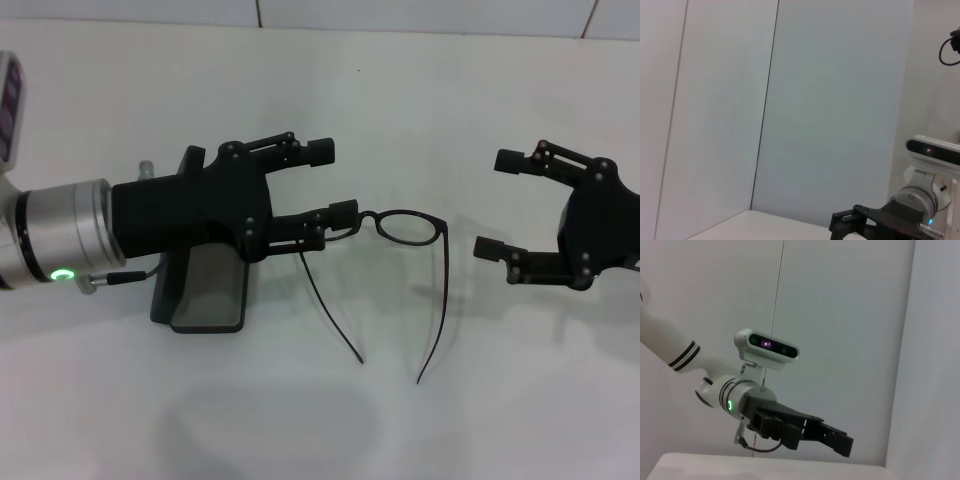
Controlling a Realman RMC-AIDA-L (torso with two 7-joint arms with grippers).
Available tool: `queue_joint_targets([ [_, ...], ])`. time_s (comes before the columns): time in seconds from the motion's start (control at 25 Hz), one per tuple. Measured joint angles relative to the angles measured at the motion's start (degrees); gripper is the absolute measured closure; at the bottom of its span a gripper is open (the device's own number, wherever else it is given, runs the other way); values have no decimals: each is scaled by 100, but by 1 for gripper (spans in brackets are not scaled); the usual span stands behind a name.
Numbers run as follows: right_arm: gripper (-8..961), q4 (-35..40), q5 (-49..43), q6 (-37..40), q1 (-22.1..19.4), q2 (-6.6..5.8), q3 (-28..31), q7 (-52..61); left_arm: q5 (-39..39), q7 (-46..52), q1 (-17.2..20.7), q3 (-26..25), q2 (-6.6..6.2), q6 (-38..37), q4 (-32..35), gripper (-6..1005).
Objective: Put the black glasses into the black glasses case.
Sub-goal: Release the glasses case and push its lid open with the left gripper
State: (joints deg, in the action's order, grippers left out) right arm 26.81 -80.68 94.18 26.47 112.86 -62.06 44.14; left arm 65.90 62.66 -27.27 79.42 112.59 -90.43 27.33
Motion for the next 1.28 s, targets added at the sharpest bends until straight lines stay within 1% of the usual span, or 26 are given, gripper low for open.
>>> queue_joint_targets([
  [0.24,81,1,0,-10,-93,13,8,-7,0,-50,59,0,39,10,0,227],
  [0.36,81,6,0,-10,-114,15,12,-10,-13,-129,116,-5,81,17,0,234],
  [0.44,81,7,0,-10,-130,16,12,-16,-49,-137,156,-118,135,25,0,238],
  [0.56,81,9,0,-9,-141,16,5,-19,-3,33,224,-512,194,26,64,244],
  [0.64,81,9,0,-8,-160,17,2,-20,84,475,250,-679,160,27,283,248],
  [0.76,81,9,0,-7,-183,15,8,-20,444,1694,305,-872,16,71,1054,254],
  [0.84,80,9,0,-8,-188,7,3,-20,1041,2651,343,-1098,-30,264,1677,258],
  [0.92,80,9,0,-3,-199,1,-6,-20,1831,3535,367,-1362,-6,486,2274,262],
  [0.96,80,9,0,1,-209,0,-8,-20,2461,4108,376,-1574,40,601,2683,265],
  [1.0,80,9,0,8,-229,-6,-9,-20,2803,4386,375,-1687,75,632,2843,267],
  [1.04,80,15,0,10,-245,-9,-11,-20,3308,4801,374,-1880,153,659,3134,269],
  [1.12,80,32,0,5,-263,-10,-15,-20,4054,5430,384,-2152,272,669,3579,273],
  [1.28,80,40,0,1,-294,-11,-20,-20,4908,6209,439,-2275,424,660,4149,281],
])
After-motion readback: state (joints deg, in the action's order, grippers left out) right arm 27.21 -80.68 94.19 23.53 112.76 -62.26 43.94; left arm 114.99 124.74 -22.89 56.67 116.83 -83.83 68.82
